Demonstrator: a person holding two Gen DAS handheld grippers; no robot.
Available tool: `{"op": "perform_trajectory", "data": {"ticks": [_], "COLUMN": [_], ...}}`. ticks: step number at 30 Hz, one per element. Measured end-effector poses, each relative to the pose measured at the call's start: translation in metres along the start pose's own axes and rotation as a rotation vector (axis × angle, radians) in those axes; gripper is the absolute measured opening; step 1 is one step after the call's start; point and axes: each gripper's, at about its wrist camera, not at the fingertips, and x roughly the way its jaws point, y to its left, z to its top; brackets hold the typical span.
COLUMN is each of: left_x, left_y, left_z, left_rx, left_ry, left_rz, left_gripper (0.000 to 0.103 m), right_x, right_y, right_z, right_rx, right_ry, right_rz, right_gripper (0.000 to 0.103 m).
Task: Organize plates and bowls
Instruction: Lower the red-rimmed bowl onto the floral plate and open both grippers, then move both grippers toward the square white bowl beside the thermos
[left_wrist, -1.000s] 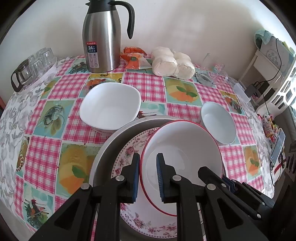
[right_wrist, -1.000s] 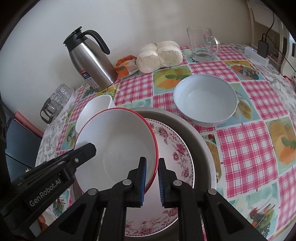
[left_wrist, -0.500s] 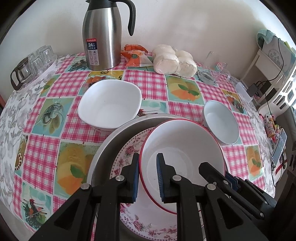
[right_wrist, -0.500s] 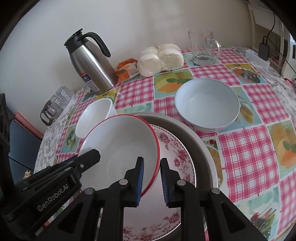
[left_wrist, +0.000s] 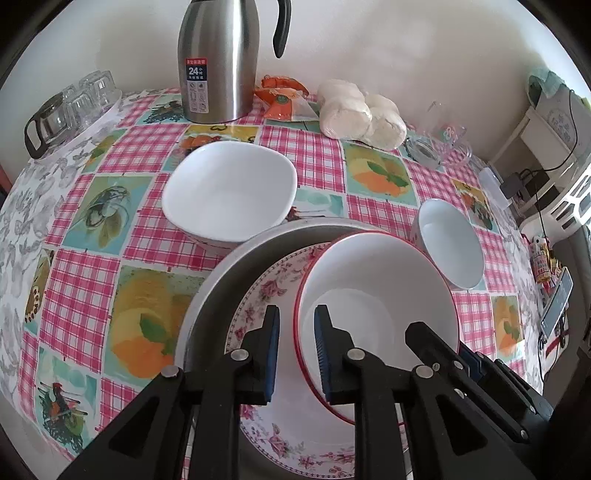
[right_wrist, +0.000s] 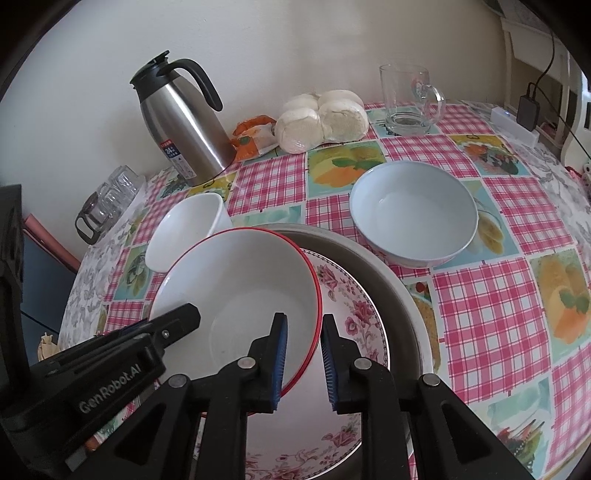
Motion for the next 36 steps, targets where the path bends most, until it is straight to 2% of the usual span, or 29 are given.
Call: {"op": "perform_trajectory", "data": {"ticks": [4,6,8,11,14,16,19,25,30,33,36], "left_x": [-0.003,-0.006,-0.009,-0.014,-0.017,-0.018,-0.019,-0.019,-0.019,-0.018,-0.018], "left_y": [0.001,0.001,0.001,0.002,0.003,0.004,0.007,0.011,0.019,0.023,0.022], "left_z": [0.000,0.001,0.002,0.003,0.004,0.004,0.005,0.004,0.004,0.004,0.004], "left_rx": [-0.006,-0.007,-0.009,-0.013,-0.024,-0.031,-0.041,-0.050,-0.071,-0.083,-0.078], "left_ry": [-0.008,-0.017,-0.031,-0.045,-0.052,-0.056,-0.058,-0.066,-0.071,-0.071,-0.073], "left_rz": [0.003,0.008,0.012,0.015,0.027,0.037,0.045,0.089,0.129,0.140,0.142], "left_gripper": [0.019,0.024,0.037,0.041,0.053,0.055,0.058,0.075,0.078,0.084,0.085], "right_x": [0.000,0.000,0.000,-0.002,-0.004,-0.006,-0.008,-0.008,-0.007,-0.007,-0.006], "right_y": [0.000,0.000,0.000,0.000,0.000,0.000,0.000,0.001,-0.001,-0.002,-0.003], "right_z": [0.000,-0.001,0.000,0.000,0.001,0.002,0.002,0.003,0.003,0.003,0.003], "right_rx": [0.002,0.003,0.001,-0.005,-0.005,-0.005,-0.009,-0.027,-0.031,-0.026,-0.027], "right_ry": [0.006,0.010,0.008,0.002,-0.006,-0.015,-0.025,-0.032,-0.036,-0.037,-0.039], "right_rz": [-0.003,-0.008,-0.013,-0.023,-0.030,-0.039,-0.053,-0.063,-0.079,-0.087,-0.092], "right_gripper": [0.025,0.026,0.026,0.028,0.038,0.049,0.062,0.071,0.079,0.085,0.087]}}
